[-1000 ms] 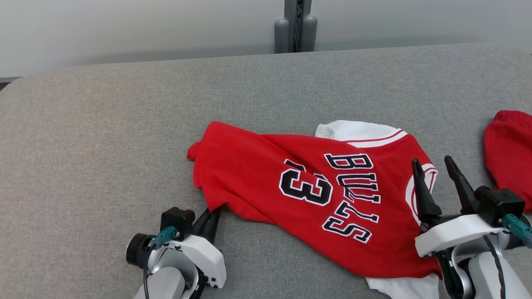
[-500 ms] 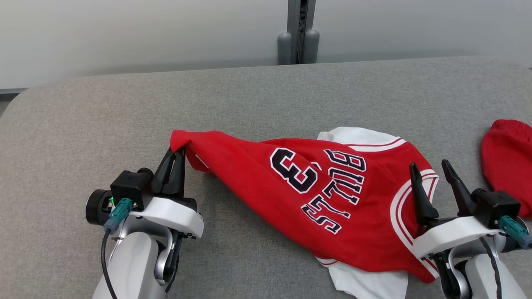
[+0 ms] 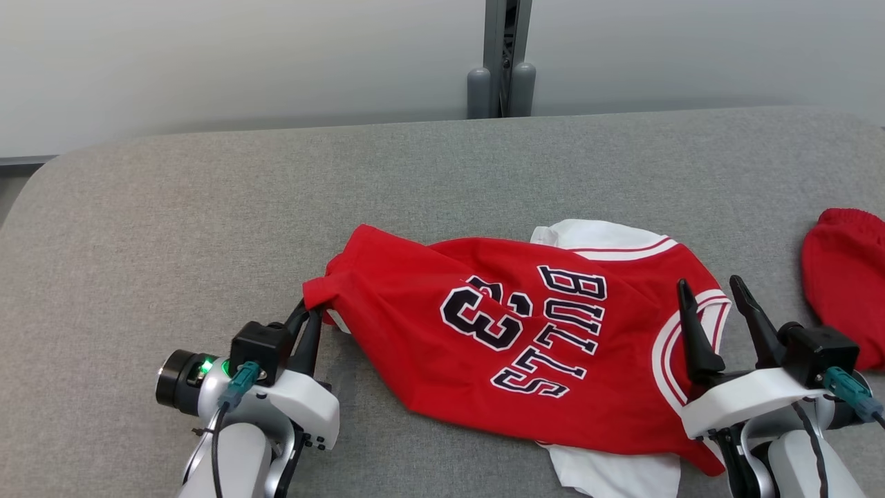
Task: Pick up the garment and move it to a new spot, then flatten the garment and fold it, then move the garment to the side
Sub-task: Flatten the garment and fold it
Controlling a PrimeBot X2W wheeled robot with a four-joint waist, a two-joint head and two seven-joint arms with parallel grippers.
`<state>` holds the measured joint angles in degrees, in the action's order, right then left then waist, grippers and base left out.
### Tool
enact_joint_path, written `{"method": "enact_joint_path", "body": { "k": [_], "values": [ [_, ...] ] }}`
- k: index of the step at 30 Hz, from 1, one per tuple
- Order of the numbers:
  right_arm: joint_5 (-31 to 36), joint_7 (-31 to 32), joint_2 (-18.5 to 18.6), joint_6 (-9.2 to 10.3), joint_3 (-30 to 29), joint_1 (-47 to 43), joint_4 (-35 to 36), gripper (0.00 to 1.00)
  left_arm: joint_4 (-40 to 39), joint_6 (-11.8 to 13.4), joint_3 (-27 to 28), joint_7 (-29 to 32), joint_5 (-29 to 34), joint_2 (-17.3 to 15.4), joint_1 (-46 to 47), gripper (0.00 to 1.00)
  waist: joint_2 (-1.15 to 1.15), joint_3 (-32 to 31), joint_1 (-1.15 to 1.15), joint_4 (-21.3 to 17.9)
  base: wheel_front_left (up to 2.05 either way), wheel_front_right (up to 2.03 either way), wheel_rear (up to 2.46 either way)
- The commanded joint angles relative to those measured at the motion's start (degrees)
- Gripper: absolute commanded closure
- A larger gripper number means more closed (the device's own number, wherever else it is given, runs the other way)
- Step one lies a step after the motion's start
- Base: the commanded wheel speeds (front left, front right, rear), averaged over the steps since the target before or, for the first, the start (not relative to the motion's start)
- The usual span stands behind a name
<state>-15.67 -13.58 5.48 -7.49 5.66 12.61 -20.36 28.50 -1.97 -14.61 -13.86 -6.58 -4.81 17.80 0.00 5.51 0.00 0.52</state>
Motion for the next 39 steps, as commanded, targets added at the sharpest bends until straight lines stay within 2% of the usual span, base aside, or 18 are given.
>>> {"method": "enact_joint_path", "body": {
  "k": [1,7,18,21,28,35,36,37,38,39],
  "values": [
    [-0.18,-0.34,0.08,-0.01,-0.04,-0.21,-0.13,0.00,1.11,-0.17,-0.54,0.22,0.66,-0.21,1.09,1.00,0.00,0.06,0.00,-0.09,0.00,0.00,0.00],
    [-0.22,-0.24,-0.11,-0.01,1.30,0.88,-0.07,0.00,7.88,-0.72,-3.26,1.54,1.73,0.47,5.46,1.00,0.00,1.10,0.00,-1.56,0.00,0.00,0.00],
    [-0.46,-0.12,0.06,-0.01,3.06,1.97,-0.24,0.00,22.01,-0.69,-5.14,-0.46,0.23,1.45,14.75,1.00,0.00,3.12,0.00,-5.63,0.00,0.00,0.00],
    [-0.57,-0.23,0.01,-0.01,3.41,2.21,-0.19,0.00,24.14,-0.92,-5.94,-0.95,-0.11,1.61,17.06,1.00,0.00,3.67,0.00,-6.43,0.00,0.00,0.00],
    [-0.86,-0.39,-0.24,-0.01,4.58,2.92,-0.15,0.00,23.23,1.11,-6.16,-1.33,-1.28,1.77,21.04,1.00,0.00,5.08,0.00,-7.99,0.00,0.00,0.00],
    [-1.00,-0.70,-0.36,-0.01,5.34,4.06,-0.28,0.00,29.78,-0.82,-11.53,-0.75,-2.87,1.74,21.83,1.00,0.00,6.99,0.00,-9.65,0.00,0.00,0.00],
    [-1.00,-0.75,-0.38,-0.01,5.35,4.15,-0.31,0.00,31.02,-1.11,-12.41,-0.34,-3.27,1.75,22.01,0.96,0.00,7.14,0.00,-9.75,0.00,0.00,0.00],
    [-1.00,-0.80,-0.39,-0.01,5.38,4.19,-0.33,0.00,31.80,-1.39,-13.19,-0.28,-3.69,1.76,22.27,0.56,0.00,7.29,0.00,-9.82,0.00,0.00,0.00],
    [-1.01,-0.77,-0.38,-0.01,5.38,4.25,-0.36,0.00,32.44,-1.32,-13.97,-0.31,-4.10,1.76,22.56,0.00,0.00,7.44,0.00,-9.88,0.00,0.00,0.00],
    [-1.02,-0.69,-0.33,-0.01,5.41,4.33,-0.41,0.00,32.94,-1.06,-14.61,-0.42,-4.49,1.75,22.74,0.00,0.00,7.60,0.00,-9.91,0.00,0.00,0.00]
  ]
}}
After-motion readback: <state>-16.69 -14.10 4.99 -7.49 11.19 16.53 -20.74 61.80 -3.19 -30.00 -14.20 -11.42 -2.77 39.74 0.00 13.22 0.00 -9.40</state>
